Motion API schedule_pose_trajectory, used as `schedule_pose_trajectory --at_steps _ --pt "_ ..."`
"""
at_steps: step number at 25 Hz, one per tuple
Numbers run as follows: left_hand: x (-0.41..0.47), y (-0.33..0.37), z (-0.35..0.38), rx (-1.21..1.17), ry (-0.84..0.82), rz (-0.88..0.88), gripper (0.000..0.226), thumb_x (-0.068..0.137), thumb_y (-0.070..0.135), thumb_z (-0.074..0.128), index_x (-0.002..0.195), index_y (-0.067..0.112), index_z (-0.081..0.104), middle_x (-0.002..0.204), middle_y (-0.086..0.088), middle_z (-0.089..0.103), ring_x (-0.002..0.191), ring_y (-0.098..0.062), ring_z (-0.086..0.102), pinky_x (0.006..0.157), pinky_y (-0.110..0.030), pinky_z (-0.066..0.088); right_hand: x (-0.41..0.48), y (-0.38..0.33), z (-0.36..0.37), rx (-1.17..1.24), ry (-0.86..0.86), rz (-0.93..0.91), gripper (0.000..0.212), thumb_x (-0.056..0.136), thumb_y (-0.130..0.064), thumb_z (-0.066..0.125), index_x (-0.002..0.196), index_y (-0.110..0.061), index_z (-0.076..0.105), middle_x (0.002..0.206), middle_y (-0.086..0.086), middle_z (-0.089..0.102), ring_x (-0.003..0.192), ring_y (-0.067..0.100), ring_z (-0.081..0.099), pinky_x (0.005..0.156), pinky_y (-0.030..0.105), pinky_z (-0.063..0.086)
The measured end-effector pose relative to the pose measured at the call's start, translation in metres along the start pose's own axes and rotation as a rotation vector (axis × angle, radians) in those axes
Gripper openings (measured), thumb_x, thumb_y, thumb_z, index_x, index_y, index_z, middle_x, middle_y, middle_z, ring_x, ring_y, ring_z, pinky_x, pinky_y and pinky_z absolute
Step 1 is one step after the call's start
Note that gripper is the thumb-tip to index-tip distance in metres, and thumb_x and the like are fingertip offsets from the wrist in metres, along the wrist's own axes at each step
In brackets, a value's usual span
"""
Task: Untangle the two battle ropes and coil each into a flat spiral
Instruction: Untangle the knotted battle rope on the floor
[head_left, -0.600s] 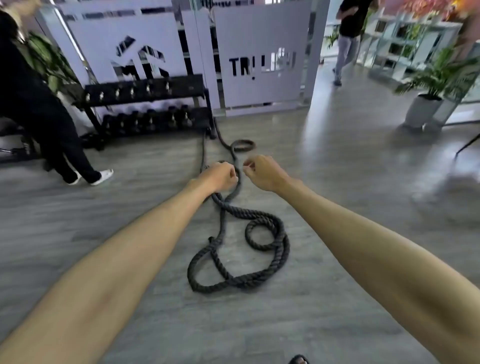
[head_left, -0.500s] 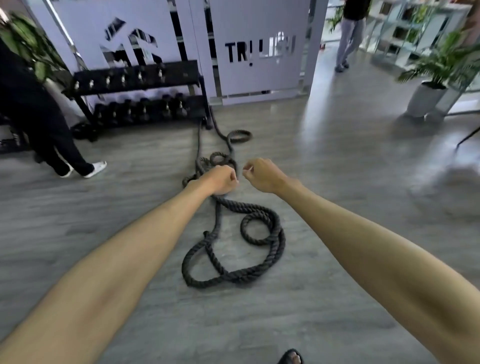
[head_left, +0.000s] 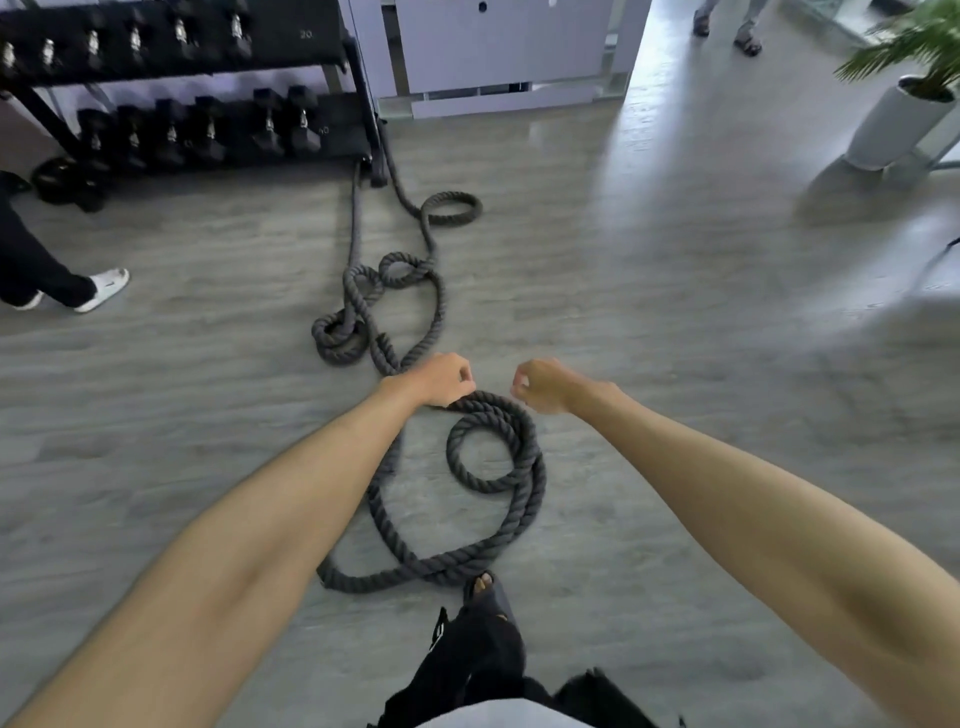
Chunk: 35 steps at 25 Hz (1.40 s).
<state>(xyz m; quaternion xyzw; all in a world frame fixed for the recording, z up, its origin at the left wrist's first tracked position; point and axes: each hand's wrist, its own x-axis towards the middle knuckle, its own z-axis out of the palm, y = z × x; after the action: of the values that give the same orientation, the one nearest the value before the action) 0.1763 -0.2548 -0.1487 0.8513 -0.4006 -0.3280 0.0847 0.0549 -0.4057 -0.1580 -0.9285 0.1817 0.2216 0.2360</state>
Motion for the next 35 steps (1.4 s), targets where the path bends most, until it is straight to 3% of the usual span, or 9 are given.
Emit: schedule_pose_trajectory --at_steps 4,7,9,12,17,23,28,35 --pt "0.090 -0.028 -0.045 -0.015 -0.067 -0.060 0.023 0.100 0.030 0.052 0.109 0.014 0.065 0.088 0.001 0.066 0.097 -0.023 0.062 0.095 -0.040 0.049 0.078 0.026 -0.048 0.007 -0.085 0.003 0.038 0.109 -0.022 0.041 0.128 0.005 0.061 0.132 0.021 0.062 0.121 0.036 0.057 0.091 0.035 0.044" --pt "0.155 -0.038 -0.074 0.037 -0.105 -0.081 0.022 0.100 0.031 0.053 0.109 0.016 0.065 0.112 -0.006 0.066 0.110 -0.025 0.058 0.096 -0.040 0.047 0.145 0.052 -0.081 0.003 -0.131 0.010 0.039 0.109 -0.025 0.041 0.128 0.003 0.061 0.133 0.020 0.061 0.122 0.037 0.056 0.091 0.036 0.045" --pt "0.206 -0.042 -0.094 0.063 -0.110 -0.094 0.023 0.099 0.030 0.053 0.111 0.015 0.065 0.118 -0.007 0.065 0.115 -0.026 0.055 0.095 -0.036 0.045 0.199 0.071 -0.105 -0.043 -0.185 -0.018 0.040 0.109 -0.026 0.039 0.128 0.003 0.060 0.135 0.019 0.059 0.123 0.037 0.055 0.091 0.036 0.044" --pt "0.294 -0.046 -0.125 0.038 -0.078 -0.154 0.023 0.098 0.030 0.053 0.110 0.014 0.067 0.121 -0.006 0.065 0.115 -0.026 0.056 0.097 -0.038 0.045 0.295 0.104 -0.146 -0.082 -0.242 -0.089 0.039 0.110 -0.026 0.038 0.128 0.001 0.059 0.134 0.018 0.059 0.119 0.035 0.057 0.084 0.033 0.041" --pt "0.418 -0.032 -0.189 -0.040 -0.038 -0.315 0.023 0.097 0.028 0.055 0.109 0.013 0.068 0.120 -0.008 0.067 0.115 -0.028 0.058 0.093 -0.035 0.046 0.433 0.144 -0.250 -0.173 -0.285 -0.208 0.040 0.108 -0.028 0.041 0.130 -0.001 0.060 0.136 0.019 0.059 0.123 0.037 0.056 0.095 0.037 0.045" --pt "0.539 -0.011 -0.266 -0.200 0.007 -0.351 0.027 0.099 0.029 0.049 0.112 0.011 0.064 0.120 -0.009 0.064 0.114 -0.027 0.057 0.090 -0.034 0.047 0.559 0.175 -0.354 -0.205 -0.316 -0.251 0.040 0.107 -0.028 0.041 0.127 0.001 0.061 0.135 0.020 0.060 0.121 0.038 0.057 0.096 0.039 0.047" --pt "0.652 -0.052 -0.314 -0.316 0.011 -0.402 0.028 0.098 0.028 0.052 0.115 0.010 0.065 0.122 -0.007 0.064 0.114 -0.025 0.058 0.089 -0.031 0.045 0.682 0.183 -0.399 -0.269 -0.415 -0.255 0.042 0.108 -0.028 0.040 0.132 0.000 0.060 0.137 0.019 0.058 0.123 0.037 0.056 0.099 0.040 0.047" --pt "0.798 -0.160 -0.408 -0.415 0.024 -0.509 0.024 0.094 0.027 0.057 0.107 0.010 0.068 0.114 -0.012 0.067 0.108 -0.027 0.062 0.088 -0.034 0.049 0.877 0.159 -0.468 -0.312 -0.498 -0.267 0.041 0.108 -0.031 0.040 0.129 -0.002 0.060 0.136 0.016 0.058 0.119 0.036 0.057 0.098 0.040 0.048"
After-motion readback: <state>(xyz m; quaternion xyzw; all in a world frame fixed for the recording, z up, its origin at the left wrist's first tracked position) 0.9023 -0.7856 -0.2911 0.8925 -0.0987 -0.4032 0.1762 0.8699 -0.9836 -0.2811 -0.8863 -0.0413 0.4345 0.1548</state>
